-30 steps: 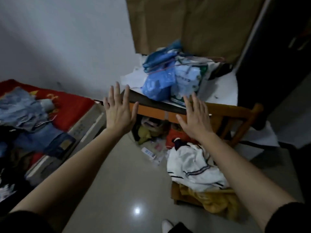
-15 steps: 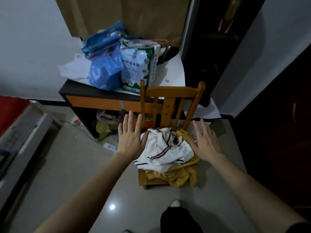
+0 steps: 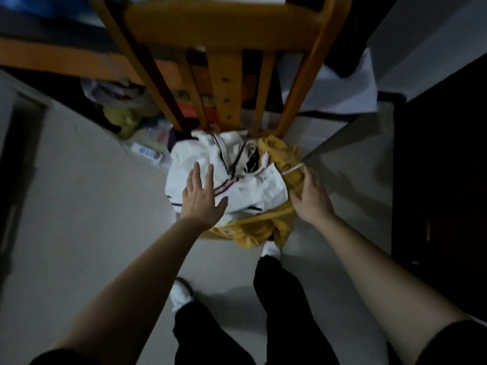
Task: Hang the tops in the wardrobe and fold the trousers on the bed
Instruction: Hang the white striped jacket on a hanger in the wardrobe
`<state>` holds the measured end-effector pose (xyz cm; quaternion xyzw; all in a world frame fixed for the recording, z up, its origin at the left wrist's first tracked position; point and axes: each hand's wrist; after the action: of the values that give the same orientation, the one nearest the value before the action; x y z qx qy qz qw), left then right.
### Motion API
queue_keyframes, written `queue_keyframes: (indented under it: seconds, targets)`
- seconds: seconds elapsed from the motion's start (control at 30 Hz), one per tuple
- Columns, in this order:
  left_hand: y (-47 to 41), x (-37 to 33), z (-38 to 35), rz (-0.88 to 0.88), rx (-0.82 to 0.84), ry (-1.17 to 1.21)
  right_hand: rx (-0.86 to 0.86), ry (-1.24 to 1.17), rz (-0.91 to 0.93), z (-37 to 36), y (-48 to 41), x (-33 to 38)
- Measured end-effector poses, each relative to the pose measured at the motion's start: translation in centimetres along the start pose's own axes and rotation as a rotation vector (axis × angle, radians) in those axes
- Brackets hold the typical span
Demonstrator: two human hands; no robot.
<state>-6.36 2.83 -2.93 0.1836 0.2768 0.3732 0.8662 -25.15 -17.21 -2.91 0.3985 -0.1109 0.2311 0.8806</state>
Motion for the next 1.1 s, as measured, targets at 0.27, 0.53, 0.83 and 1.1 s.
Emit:
queue_keyframes:
  seconds: [0.27,0.53,0.83,1.1]
  targets:
    - [-3.1,1.1,-12.2,0.084,0.091,0.072,0.319,-0.298,-0.056,-8.6,-5.7,-5.8]
    - [0.8,2.5,-3.4,0.018,-0.153,0.197,0.360,-0.274,0.116,-7.2,-0.8,-0.3]
    - [9.0,2.9,14.9,-0.136,-0.391,0.407,0.099,-0.432,0.423,3.0,7.7,16.1]
    - [16.8,4.1,31.4,-0.297,-0.775,0.629,0.110,-0.570,0.672,9.6,16.8,28.5]
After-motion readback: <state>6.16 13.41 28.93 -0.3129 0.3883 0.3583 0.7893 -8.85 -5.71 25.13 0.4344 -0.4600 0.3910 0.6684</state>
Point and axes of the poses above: each hand's wrist, its own y-axis away from the middle knuckle, its own z-axis out of the back of the hand, x = y × z, and after that the axes turned 9 degrees about x, right-handed
